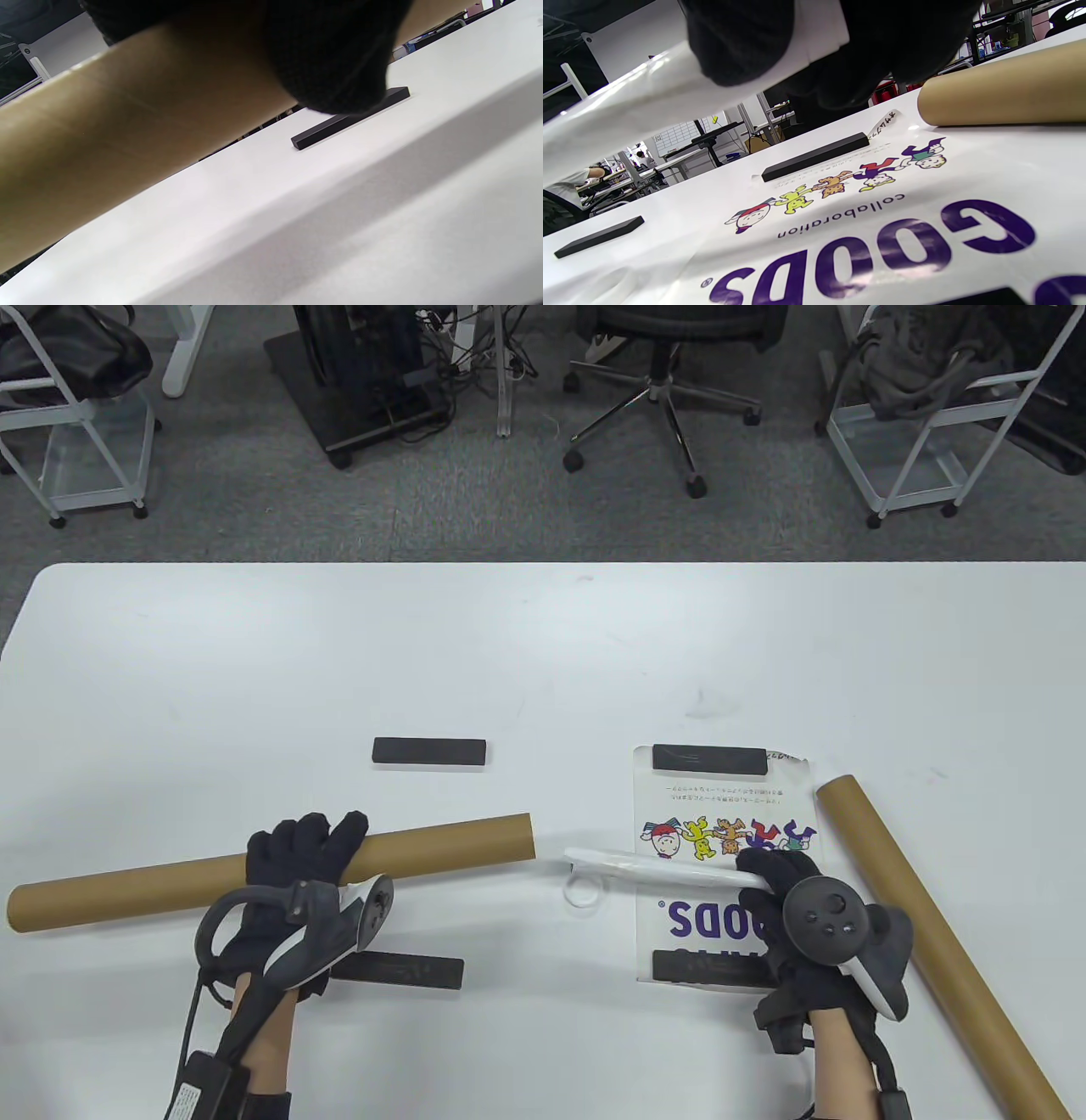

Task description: Roll up posters and store in mailing tubes

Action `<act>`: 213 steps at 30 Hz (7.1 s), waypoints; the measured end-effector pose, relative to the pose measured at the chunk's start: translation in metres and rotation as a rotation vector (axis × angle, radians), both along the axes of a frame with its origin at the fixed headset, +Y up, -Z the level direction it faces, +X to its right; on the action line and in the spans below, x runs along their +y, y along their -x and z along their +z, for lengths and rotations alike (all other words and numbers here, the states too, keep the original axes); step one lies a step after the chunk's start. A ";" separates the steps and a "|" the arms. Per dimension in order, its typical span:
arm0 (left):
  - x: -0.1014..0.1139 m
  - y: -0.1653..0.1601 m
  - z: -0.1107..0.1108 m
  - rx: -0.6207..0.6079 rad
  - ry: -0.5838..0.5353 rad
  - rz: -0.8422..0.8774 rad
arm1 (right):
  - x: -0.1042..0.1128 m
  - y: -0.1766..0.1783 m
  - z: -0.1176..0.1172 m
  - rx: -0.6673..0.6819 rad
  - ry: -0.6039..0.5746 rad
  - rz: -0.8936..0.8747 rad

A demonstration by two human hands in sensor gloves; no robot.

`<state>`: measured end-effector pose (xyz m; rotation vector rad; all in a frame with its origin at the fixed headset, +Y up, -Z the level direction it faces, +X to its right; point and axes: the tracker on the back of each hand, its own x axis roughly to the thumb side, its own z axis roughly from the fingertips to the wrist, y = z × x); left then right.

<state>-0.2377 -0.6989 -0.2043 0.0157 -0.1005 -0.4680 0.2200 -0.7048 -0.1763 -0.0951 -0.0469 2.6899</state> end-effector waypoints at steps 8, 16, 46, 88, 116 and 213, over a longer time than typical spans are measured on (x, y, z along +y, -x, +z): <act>0.003 -0.011 0.003 -0.044 -0.017 0.009 | -0.001 0.002 -0.001 0.013 -0.004 0.001; 0.005 -0.020 0.006 -0.077 -0.019 0.008 | -0.002 0.003 -0.001 0.020 -0.006 -0.007; 0.016 -0.053 0.017 -0.170 -0.044 0.053 | -0.005 0.032 0.001 0.072 -0.061 -0.787; 0.010 -0.015 -0.004 0.002 0.051 0.067 | -0.002 0.156 -0.044 0.195 0.227 0.027; 0.008 -0.008 -0.004 0.022 0.093 0.083 | -0.042 0.187 -0.056 0.305 0.237 0.440; -0.001 -0.009 -0.005 0.059 0.176 0.082 | -0.028 0.064 -0.026 0.139 0.143 -0.143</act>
